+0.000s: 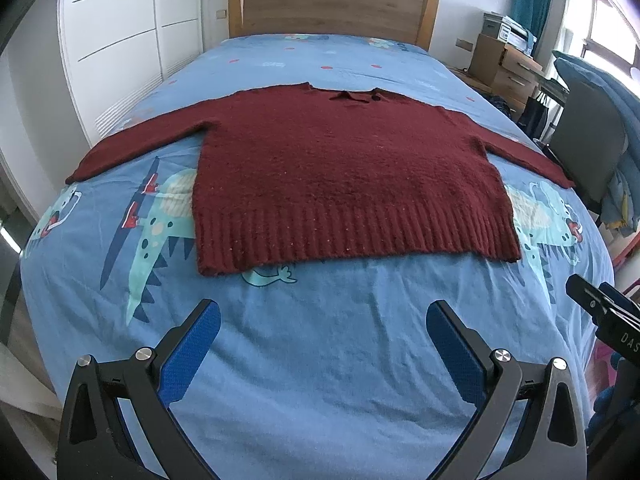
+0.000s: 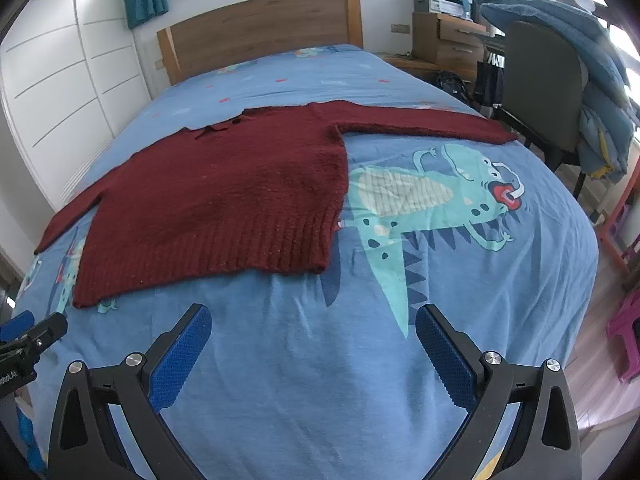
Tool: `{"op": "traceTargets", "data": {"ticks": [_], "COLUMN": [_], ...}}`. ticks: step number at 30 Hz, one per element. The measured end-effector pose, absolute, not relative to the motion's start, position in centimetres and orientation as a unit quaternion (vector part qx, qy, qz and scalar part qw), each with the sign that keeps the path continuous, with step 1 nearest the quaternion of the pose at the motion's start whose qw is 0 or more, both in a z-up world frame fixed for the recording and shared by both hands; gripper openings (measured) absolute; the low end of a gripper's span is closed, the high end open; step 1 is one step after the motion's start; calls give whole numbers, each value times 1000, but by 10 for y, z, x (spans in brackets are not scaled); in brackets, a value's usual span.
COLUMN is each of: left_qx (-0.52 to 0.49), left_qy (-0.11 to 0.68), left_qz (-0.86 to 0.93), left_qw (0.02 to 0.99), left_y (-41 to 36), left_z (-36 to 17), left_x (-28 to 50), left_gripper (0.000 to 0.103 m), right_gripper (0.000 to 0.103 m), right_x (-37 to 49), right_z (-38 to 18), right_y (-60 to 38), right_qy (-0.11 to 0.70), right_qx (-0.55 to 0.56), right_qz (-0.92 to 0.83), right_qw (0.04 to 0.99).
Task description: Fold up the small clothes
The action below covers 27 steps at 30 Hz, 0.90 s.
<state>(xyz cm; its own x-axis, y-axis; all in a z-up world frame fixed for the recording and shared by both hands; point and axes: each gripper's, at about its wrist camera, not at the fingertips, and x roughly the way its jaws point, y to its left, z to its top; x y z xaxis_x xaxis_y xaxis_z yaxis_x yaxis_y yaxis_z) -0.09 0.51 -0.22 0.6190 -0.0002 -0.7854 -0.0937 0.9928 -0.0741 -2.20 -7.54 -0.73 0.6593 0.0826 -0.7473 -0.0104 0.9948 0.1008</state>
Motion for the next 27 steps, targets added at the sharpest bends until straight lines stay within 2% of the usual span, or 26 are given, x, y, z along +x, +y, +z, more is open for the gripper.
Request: {"op": "traceTargets", "data": {"ticks": [27], "left_qx": [-50], "left_qy": [439], "left_qz": [32], "left_qw": [897], "left_y": [8], "left_z": [-3], "left_x": [-1], "left_gripper": [101], "right_gripper": [102], "right_x": [-23], "right_z": [-4], "right_y": [-74], "right_qy": [404], "right_qx": [48], "right_qz": [25], "right_qw": [913]}}
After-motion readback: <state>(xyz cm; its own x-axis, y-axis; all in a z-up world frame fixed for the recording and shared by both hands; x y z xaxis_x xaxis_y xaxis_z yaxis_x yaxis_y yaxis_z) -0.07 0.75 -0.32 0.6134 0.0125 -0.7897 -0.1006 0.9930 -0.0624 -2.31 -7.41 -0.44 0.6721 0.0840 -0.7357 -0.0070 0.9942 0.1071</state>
